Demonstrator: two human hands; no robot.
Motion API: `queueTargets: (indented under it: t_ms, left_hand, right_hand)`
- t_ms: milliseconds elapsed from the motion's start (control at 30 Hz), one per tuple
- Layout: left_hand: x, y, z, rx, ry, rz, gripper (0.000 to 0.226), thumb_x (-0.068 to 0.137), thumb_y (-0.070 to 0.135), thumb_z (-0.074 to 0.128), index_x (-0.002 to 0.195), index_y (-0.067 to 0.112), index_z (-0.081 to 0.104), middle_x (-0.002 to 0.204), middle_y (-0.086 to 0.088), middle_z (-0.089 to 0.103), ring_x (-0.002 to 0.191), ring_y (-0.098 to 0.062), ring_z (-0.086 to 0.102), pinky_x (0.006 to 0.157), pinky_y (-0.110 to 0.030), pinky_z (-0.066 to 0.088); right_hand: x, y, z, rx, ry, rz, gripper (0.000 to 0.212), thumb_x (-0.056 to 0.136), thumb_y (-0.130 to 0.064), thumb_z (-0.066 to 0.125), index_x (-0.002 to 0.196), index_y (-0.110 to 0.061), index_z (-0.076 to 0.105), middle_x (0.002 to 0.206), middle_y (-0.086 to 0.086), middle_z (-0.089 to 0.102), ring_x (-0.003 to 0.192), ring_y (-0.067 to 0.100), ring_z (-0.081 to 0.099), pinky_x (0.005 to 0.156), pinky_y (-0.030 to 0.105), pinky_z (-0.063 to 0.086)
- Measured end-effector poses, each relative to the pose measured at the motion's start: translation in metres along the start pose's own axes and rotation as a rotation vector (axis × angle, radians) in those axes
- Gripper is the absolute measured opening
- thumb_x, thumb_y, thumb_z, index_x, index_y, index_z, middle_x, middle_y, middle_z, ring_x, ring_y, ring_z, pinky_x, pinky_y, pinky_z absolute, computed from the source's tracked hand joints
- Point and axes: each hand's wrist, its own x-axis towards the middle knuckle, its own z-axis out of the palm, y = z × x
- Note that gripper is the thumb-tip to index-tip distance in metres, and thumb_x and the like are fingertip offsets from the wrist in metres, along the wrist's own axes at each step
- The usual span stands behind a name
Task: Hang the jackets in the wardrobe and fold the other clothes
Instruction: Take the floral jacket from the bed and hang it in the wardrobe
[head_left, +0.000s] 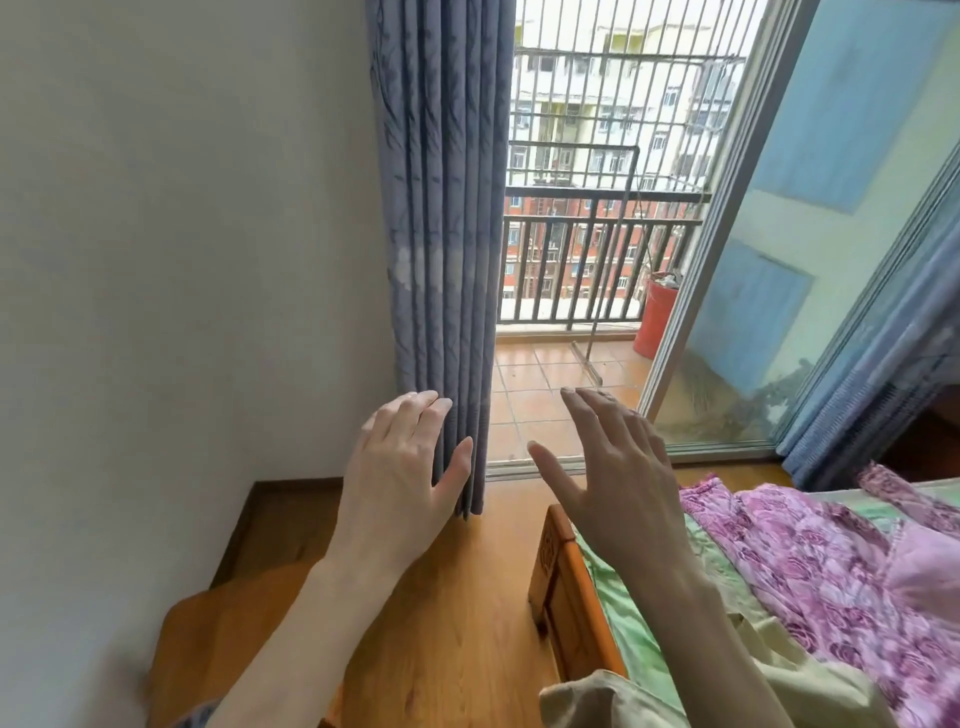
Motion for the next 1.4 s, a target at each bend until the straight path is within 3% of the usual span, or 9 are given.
queueTargets:
  t_ms: [167,367,567,767,933,1400]
  left_hand:
    - [0.049,-0.019,0.047,-0.029,-0.045,0.016,0.061,0.104,0.059,0.037,0.140,0.018,0.063,0.143,-0.006,0.064,0.134,-0.029,0.059,0.113,-0.043,0.040]
    - [0.128,-0.039,0.113,-0.032,-0.084,0.025,0.062,0.104,0.060,0.034,0.142,0.018,0.061,0.145,-0.005,0.062,0.136,-0.028,0.057,0.116,-0.040,0.035]
    - [0.225,-0.047,0.184,-0.086,-0.118,0.064,0.072,0.104,0.067,0.022,0.144,0.019,0.059,0.147,-0.003,0.060,0.138,-0.027,0.055,0.117,-0.049,0.044]
    - [0.322,-0.038,0.250,-0.111,-0.102,0.093,0.059,0.104,0.058,0.038,0.143,0.019,0.060,0.146,-0.004,0.061,0.137,-0.027,0.056,0.116,-0.049,0.041]
    - [0.381,-0.037,0.301,-0.140,-0.136,0.114,0.051,0.105,0.050,0.047,0.144,0.018,0.057,0.146,-0.002,0.059,0.137,-0.024,0.052,0.112,-0.053,0.048]
    - [0.566,-0.024,0.502,-0.314,-0.198,0.281,0.049,0.105,0.046,0.051,0.143,0.016,0.056,0.144,-0.006,0.059,0.129,-0.028,0.057,0.105,-0.049,0.051]
  right_hand:
    - [0.051,0.021,0.040,-0.008,-0.013,0.030,0.066,0.101,-0.062,0.048,0.153,-0.021,0.046,0.153,0.000,0.051,0.143,0.021,0.044,0.118,0.040,0.034]
    - [0.126,0.058,0.099,-0.018,-0.023,0.055,0.067,0.102,-0.062,0.048,0.154,-0.021,0.043,0.154,0.001,0.050,0.144,0.022,0.044,0.119,0.040,0.033]
    - [0.213,0.109,0.151,0.003,-0.010,0.111,0.066,0.102,-0.062,0.049,0.153,-0.021,0.044,0.154,0.002,0.050,0.143,0.023,0.046,0.119,0.040,0.031]
    - [0.298,0.167,0.191,-0.019,0.020,0.144,0.067,0.103,-0.065,0.041,0.152,-0.020,0.045,0.154,0.003,0.051,0.143,0.025,0.047,0.119,0.044,0.035]
    - [0.348,0.206,0.212,-0.064,0.019,0.180,0.069,0.103,-0.066,0.038,0.152,-0.018,0.046,0.153,0.004,0.051,0.142,0.024,0.046,0.117,0.045,0.038]
    - [0.495,0.326,0.302,-0.226,0.050,0.333,0.067,0.102,-0.064,0.044,0.150,-0.018,0.049,0.147,0.006,0.055,0.138,0.022,0.042,0.112,0.051,0.046]
